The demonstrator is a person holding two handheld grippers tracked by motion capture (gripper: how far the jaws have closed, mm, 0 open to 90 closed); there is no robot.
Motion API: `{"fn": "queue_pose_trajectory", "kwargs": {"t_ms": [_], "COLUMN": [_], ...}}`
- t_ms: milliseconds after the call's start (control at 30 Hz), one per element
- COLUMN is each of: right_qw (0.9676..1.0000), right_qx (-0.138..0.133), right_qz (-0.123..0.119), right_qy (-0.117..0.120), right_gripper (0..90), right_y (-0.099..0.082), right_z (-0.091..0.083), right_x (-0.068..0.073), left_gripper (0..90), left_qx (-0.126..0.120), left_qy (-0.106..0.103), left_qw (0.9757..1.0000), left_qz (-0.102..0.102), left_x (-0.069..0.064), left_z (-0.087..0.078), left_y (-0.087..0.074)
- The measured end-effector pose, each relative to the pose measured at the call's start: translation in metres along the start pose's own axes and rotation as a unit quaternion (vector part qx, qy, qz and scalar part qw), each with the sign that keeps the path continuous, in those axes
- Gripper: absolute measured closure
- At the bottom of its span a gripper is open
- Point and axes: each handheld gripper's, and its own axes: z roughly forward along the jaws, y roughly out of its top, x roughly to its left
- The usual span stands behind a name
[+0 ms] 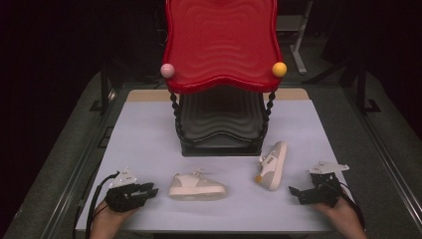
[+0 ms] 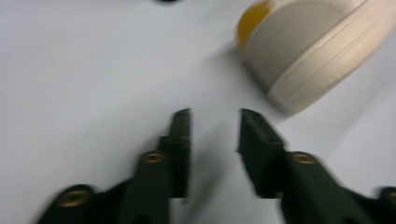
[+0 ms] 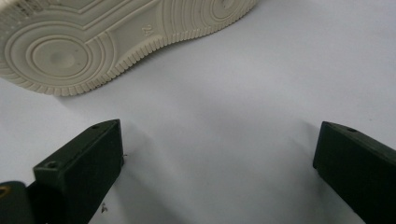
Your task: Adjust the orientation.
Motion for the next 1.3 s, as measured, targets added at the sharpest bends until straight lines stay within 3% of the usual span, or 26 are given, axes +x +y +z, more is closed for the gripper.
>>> {"fn": "queue_pose_trajectory", "kwargs": {"t_ms": [67, 133, 267, 367, 633, 733, 967, 1300], "right_qw": [1.0000, 1.0000, 1.0000, 1.0000, 1.0000, 1.0000, 1.0000, 1.0000], "right_qx": [0.001, 0.000, 0.000, 0.000, 0.000, 0.000, 0.000, 0.000], "right_qz": [0.001, 0.001, -0.001, 0.001, 0.001, 0.000, 0.000, 0.000], "right_qy": [0.000, 0.000, 0.000, 0.000, 0.000, 0.000, 0.000, 0.000], "right_gripper": [1.0, 1.0, 1.1, 1.1, 1.0, 1.0, 1.0, 1.0], "right_y": [0.000, 0.000, 0.000, 0.000, 0.000, 0.000, 0.000, 0.000], "right_z": [0.000, 0.000, 0.000, 0.000, 0.000, 0.000, 0.000, 0.000], "right_x": [0.000, 0.000, 0.000, 0.000, 0.000, 0.000, 0.000, 0.000], "left_gripper": [89.2, 90.0, 90.0, 90.0, 90.0, 90.0, 90.0, 90.0], "left_qx": [-0.019, -0.040, -0.066, -0.080, -0.057, -0.045, -0.053, -0.057], "left_qy": [-0.016, -0.030, -0.048, -0.072, -0.111, -0.114, -0.124, -0.134], "left_qw": [0.9997, 0.9987, 0.9967, 0.9939, 0.9913, 0.9914, 0.9902, 0.9888], "left_qz": [0.000, -0.008, 0.007, 0.022, 0.043, 0.045, 0.035, 0.035], "left_x": [-0.003, -0.007, -0.018, -0.030, -0.043, -0.044, -0.042, -0.051], "left_z": [-0.006, -0.010, -0.013, -0.008, 0.027, 0.037, 0.036, 0.028], "left_y": [0.006, 0.012, 0.026, 0.037, 0.052, 0.051, 0.047, 0.037]}}
